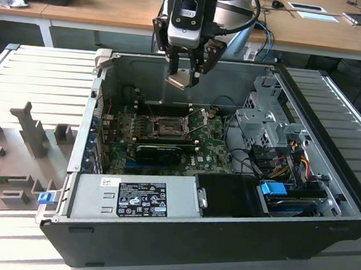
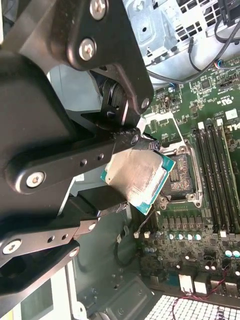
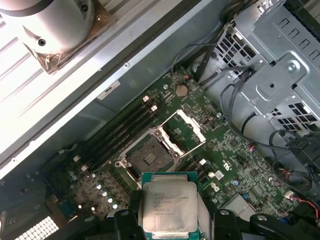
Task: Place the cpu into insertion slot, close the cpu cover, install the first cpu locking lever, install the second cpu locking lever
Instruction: 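Place the cpu into insertion slot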
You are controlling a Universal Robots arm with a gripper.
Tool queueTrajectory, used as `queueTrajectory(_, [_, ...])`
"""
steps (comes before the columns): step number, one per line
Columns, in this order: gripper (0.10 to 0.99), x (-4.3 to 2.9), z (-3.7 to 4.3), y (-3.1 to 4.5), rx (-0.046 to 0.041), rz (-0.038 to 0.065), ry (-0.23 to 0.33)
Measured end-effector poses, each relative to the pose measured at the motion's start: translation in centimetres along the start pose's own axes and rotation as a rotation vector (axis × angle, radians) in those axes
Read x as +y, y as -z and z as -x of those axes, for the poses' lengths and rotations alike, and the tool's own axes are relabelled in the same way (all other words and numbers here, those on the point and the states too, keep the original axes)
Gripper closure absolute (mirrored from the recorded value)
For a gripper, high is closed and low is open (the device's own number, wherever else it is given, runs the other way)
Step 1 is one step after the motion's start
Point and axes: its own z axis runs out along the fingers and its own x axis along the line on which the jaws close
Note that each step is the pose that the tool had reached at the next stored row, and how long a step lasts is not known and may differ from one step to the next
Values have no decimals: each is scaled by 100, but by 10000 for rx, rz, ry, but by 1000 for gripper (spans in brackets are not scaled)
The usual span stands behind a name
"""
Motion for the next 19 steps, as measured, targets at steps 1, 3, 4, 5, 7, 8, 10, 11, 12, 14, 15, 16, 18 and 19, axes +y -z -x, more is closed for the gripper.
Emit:
queueTrajectory(1, [561, 0, 0, 0, -4, 1, -44])
queueTrajectory(3, [561, 0, 0, -1, -17, 4, -205])
queueTrajectory(4, [561, 0, 0, -1, -21, 4, -247])
queueTrajectory(5, [561, 0, 0, -1, -24, 5, -288])
queueTrajectory(7, [561, 0, 0, -2, -31, 7, -375])
queueTrajectory(8, [561, 0, 0, -2, -34, 8, -419])
queueTrajectory(10, [561, 0, 0, -2, -42, 8, -506])
queueTrajectory(11, [561, 0, 0, -2, -46, 10, -547])
queueTrajectory(12, [561, 0, 0, -3, -50, 11, -607])
queueTrajectory(14, [561, 0, 0, -3, -61, 13, -734])
queueTrajectory(15, [561, 0, 0, -3, -65, 13, -781])
queueTrajectory(16, [561, 0, 0, -4, -73, 15, -877])
queueTrajectory(18, [561, 0, 0, -4, -82, 18, -994])
queueTrajectory(19, [561, 0, 0, -4, -86, 18, -1036])
